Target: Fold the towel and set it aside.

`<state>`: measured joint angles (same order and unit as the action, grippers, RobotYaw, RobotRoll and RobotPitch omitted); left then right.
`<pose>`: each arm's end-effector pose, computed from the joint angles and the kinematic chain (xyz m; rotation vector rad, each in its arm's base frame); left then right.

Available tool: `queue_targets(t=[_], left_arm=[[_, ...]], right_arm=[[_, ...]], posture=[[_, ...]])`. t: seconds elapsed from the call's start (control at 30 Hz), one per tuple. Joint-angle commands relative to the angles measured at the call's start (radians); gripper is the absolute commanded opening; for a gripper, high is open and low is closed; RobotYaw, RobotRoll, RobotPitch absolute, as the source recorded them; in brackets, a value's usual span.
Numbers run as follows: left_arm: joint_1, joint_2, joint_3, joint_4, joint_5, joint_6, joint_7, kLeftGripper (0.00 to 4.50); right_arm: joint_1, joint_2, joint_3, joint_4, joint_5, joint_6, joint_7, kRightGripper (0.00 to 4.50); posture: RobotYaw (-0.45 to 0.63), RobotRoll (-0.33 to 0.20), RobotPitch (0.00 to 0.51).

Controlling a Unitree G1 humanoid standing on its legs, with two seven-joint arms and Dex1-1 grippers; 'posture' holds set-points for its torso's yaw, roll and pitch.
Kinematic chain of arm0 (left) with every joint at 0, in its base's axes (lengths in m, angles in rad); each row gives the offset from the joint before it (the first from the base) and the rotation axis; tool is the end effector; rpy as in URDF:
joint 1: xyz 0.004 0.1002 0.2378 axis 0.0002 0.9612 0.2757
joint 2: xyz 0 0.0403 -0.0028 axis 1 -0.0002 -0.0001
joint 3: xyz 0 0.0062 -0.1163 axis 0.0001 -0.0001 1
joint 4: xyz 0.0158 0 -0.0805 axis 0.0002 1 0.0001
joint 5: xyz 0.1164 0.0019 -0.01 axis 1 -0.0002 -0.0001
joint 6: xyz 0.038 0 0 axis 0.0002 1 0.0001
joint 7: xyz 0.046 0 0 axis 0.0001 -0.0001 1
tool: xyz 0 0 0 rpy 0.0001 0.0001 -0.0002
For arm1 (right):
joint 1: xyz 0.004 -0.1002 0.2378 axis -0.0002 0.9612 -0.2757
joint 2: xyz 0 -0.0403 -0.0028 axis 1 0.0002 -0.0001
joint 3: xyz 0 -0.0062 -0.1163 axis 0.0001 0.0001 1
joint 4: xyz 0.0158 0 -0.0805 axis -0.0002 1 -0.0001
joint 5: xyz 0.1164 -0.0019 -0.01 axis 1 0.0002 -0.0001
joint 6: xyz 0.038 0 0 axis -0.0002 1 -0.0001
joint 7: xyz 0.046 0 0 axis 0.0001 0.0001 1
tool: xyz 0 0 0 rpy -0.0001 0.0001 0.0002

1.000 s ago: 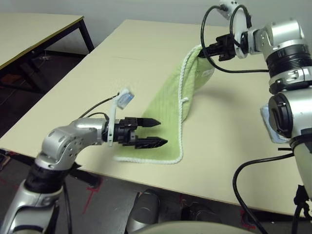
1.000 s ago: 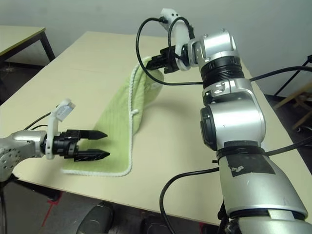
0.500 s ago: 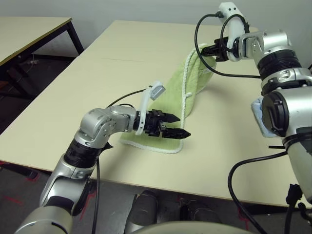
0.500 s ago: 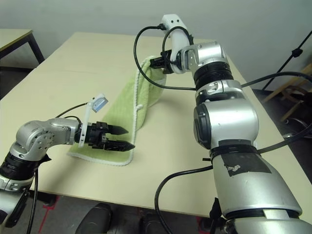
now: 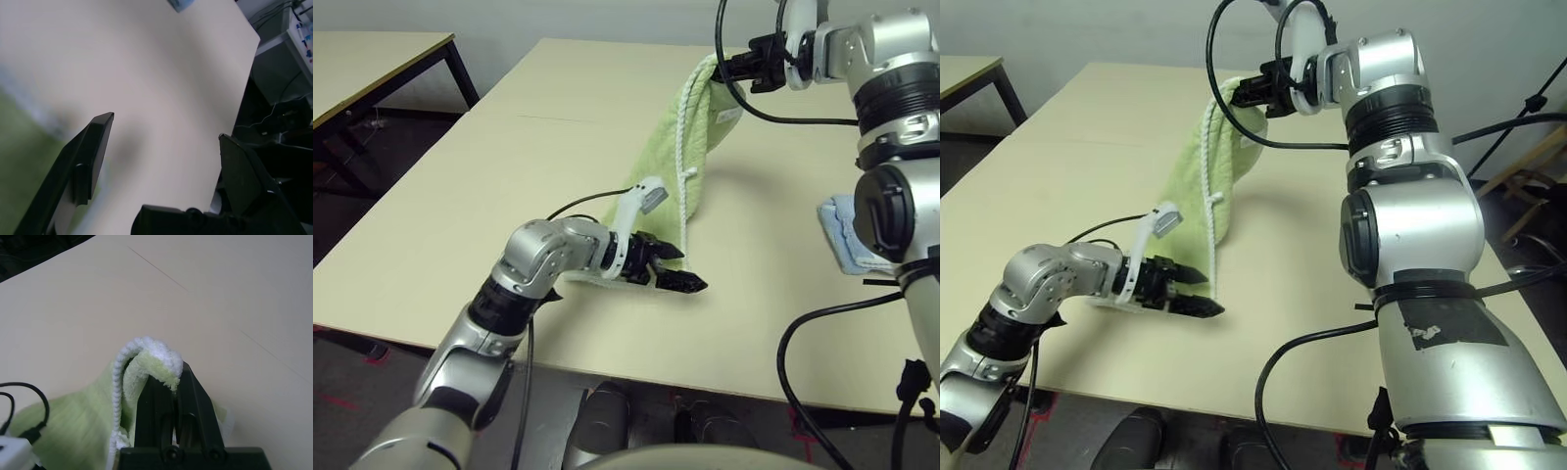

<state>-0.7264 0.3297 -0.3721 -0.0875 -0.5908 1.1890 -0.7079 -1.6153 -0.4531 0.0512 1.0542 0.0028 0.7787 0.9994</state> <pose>0.2934 0.0869 0.1608 0.0498 0.6643 -1.2895 0.3882 -0.1796 0.3528 -0.1733 0.3223 0.7807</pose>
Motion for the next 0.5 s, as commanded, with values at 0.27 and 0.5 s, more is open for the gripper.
queue_targets(t=[0.27, 0.5], left_arm=[[-0.032, 0.045, -0.252, 0.181, 0.275, -0.167, -0.013, 4.50], [0.003, 0.118, -0.276, 0.229, 0.400, -0.276, -0.038, 4.50]], right_arm=[[-0.002, -0.005, -0.011, -0.010, 0.018, 0.005, -0.007, 0.02], [-0.010, -0.006, -0.011, -0.014, 0.026, 0.006, 0.000, 0.02]], posture=[[0.21, 0.000, 0.080], [0.22, 0.000, 0.070]])
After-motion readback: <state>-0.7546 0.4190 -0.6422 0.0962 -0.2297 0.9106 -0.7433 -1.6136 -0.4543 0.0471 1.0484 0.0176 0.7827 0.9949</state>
